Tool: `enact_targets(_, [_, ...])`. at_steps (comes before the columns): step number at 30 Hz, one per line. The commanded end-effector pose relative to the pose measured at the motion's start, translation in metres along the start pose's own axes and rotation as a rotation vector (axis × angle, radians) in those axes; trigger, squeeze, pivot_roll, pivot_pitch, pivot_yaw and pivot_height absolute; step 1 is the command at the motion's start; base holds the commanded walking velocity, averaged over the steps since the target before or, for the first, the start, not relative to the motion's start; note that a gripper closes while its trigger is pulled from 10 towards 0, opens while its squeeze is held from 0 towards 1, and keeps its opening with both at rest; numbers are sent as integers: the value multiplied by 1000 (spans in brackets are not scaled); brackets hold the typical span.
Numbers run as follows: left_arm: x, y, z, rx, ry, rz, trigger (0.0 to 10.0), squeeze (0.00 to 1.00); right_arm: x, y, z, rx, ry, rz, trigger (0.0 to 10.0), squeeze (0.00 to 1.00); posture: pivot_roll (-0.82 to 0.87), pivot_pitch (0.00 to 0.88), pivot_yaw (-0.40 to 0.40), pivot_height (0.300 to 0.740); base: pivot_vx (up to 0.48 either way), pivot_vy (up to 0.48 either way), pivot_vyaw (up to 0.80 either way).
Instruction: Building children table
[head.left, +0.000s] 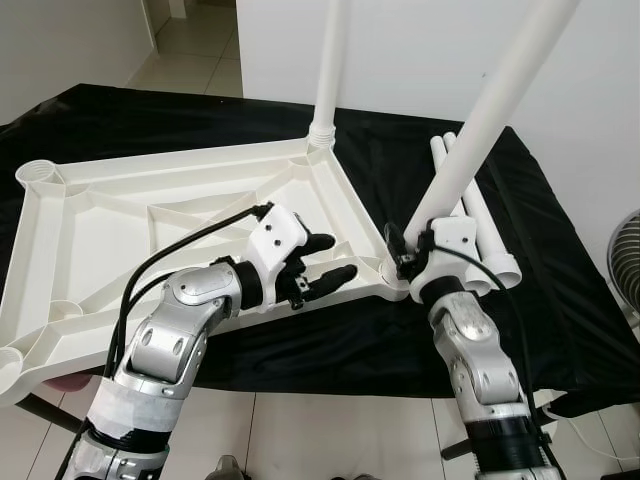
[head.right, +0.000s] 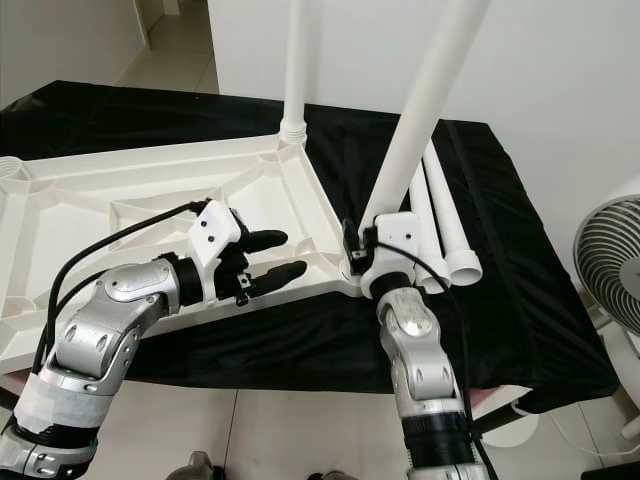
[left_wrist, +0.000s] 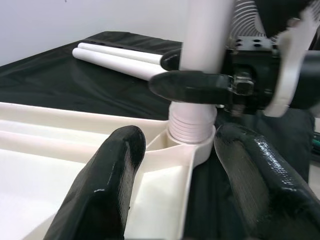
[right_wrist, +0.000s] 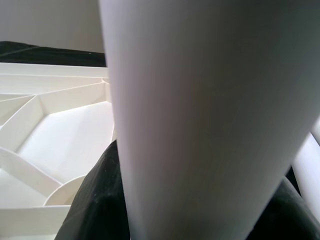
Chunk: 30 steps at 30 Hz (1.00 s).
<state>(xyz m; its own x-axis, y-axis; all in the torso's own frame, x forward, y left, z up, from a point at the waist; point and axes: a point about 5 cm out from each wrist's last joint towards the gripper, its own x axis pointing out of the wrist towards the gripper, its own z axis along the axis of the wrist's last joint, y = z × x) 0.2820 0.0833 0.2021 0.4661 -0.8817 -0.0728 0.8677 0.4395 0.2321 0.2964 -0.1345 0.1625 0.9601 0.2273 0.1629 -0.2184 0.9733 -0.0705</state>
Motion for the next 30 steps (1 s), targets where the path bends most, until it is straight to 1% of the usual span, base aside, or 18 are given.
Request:
enact_targets(1, [-1,5,4,4,-7,73,10000,0,-7,6,-16,13,69,43,10000,0,150,101,-62,740,0,0,0])
enact_targets(3, [-1,5,4,5,-8,74,10000,0,-10,6,-15,18,60,52,10000,0,147,103,-59,740,0,0,0])
enact_targets(5, [-1,5,5,5,-9,73,10000,0,-12,3,-14,16,43,49,10000,0,144,106,-56,740,0,0,0])
enact_targets(7, [-1,5,6,7,-10,69,10000,0,-11,-1,-15,20,53,35,10000,0,144,106,-55,740,0,0,0])
enact_targets(8, [-1,5,6,7,-10,69,10000,0,-11,-1,-15,20,53,35,10000,0,144,106,-55,740,0,0,0])
enact_targets(9, [-1,6,7,9,-10,69,10000,0,-10,-3,-17,30,75,26,10000,0,145,106,-53,740,0,0,0])
enact_targets(11, [-1,6,7,9,-10,69,10000,0,-10,-3,-17,30,75,26,10000,0,145,106,-53,740,0,0,0])
enact_targets(14, [-2,7,8,13,-9,71,10000,0,-5,-10,-21,92,128,-24,10000,0,150,104,-51,740,0,0,0])
enact_targets(17, [-2,7,8,15,-9,70,10000,0,-3,-11,-21,108,137,-33,10000,0,150,104,-51,740,0,0,0])
enact_targets(20, [-2,7,8,17,-8,73,10000,0,-2,-12,-23,157,152,-48,10000,0,152,103,-52,740,0,0,0])
enact_targets(23, [-3,8,9,17,-8,75,10000,0,-3,-13,-27,183,163,-61,10000,0,158,102,-54,740,0,0,0])
enact_targets(25, [-3,8,9,16,-8,77,10000,0,-4,-14,-31,187,183,-82,10000,0,156,103,-55,740,0,0,0])
enact_targets(30, [-3,8,9,16,-9,77,10000,0,-5,-15,-32,200,195,-94,10000,0,156,103,-56,740,0,0,0])
